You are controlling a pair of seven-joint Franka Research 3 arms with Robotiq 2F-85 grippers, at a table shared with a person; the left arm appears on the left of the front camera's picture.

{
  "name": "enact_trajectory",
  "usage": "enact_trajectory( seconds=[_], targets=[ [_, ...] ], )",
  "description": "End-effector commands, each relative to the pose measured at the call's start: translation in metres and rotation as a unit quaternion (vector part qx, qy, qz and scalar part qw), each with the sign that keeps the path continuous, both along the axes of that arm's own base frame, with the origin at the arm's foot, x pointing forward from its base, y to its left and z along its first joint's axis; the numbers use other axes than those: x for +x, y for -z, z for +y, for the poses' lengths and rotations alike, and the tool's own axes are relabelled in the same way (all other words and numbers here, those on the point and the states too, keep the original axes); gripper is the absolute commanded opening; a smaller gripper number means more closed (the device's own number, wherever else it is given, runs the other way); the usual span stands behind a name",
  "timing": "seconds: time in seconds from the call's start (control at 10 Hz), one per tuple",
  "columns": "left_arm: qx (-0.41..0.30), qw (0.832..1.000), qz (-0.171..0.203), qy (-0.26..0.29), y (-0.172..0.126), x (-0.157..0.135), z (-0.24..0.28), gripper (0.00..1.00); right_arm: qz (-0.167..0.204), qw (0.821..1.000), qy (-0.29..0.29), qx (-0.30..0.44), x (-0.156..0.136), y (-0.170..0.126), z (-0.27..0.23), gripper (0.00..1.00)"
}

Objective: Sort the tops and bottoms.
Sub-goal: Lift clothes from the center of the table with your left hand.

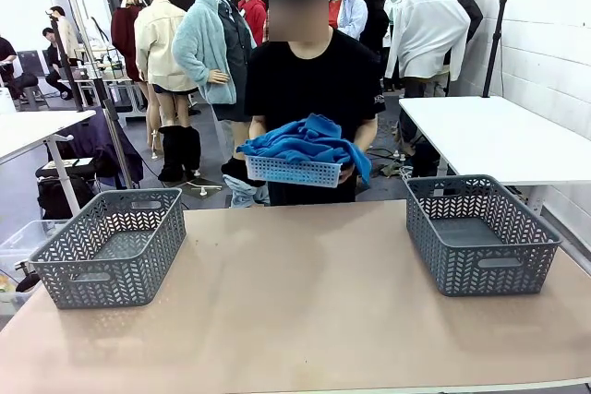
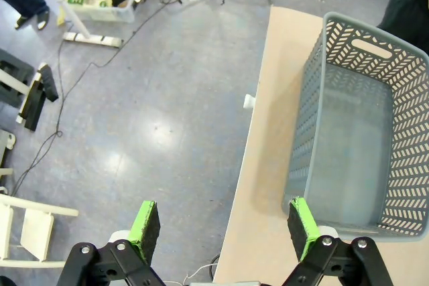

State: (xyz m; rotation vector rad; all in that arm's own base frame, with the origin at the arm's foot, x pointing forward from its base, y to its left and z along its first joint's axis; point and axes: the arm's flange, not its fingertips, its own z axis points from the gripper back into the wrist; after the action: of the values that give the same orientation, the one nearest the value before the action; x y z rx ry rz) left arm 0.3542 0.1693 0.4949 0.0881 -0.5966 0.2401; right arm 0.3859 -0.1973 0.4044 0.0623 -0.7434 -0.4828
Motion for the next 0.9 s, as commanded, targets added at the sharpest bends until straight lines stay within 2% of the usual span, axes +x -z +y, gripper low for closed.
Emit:
enact_trajectory(
  seconds=[0.0,0.8],
  targets=[
    [0.007,1.000,0.005,0.000,0.0007,-0.0016,0.0009,1.00,0.002,1.000,0.002,-0.002,-0.0009,-0.0039,0.0014,1.00],
    [0.007,1.000,0.005,0.000,0.0007,-0.0016,0.0009,1.00,0.002,1.000,0.002,-0.002,-0.0009,-0.0039,0.0014,1.00]
  ],
)
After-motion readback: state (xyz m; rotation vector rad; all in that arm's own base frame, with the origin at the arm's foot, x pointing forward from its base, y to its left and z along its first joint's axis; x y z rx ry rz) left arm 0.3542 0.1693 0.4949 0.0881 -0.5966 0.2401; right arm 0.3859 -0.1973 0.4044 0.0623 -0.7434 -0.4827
